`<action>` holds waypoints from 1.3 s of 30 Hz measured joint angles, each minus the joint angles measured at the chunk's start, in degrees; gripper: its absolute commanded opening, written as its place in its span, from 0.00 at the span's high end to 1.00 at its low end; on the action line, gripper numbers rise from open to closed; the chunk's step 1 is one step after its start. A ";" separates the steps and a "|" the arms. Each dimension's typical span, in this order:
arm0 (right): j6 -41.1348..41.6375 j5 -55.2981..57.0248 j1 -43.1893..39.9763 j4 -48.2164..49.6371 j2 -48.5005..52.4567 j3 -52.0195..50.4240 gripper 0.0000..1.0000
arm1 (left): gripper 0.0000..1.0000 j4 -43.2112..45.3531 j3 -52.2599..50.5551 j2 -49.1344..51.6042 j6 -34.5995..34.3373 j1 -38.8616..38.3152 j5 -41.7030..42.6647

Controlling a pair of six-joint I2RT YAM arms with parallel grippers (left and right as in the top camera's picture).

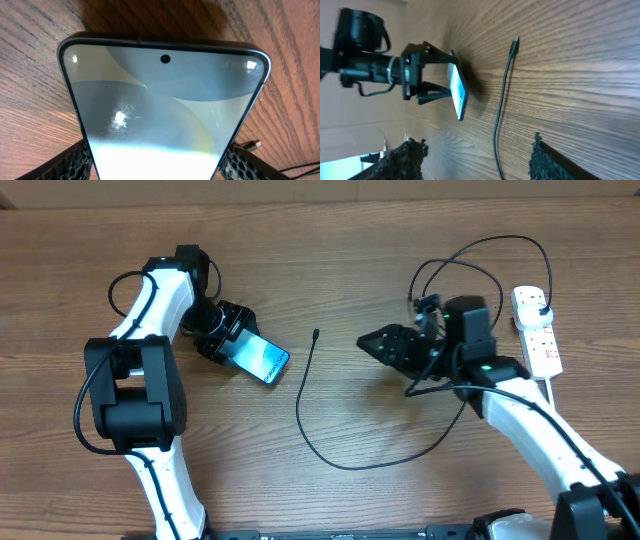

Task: Plug charger to phone and switch on socket
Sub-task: 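Move the right gripper to the black cable's USB-C end and grasp it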

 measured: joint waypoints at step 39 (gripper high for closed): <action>8.33 8.94 8.68 -3.45 19.67 17.29 0.55 | 0.58 -0.46 0.00 0.00 -0.04 3.06 15.15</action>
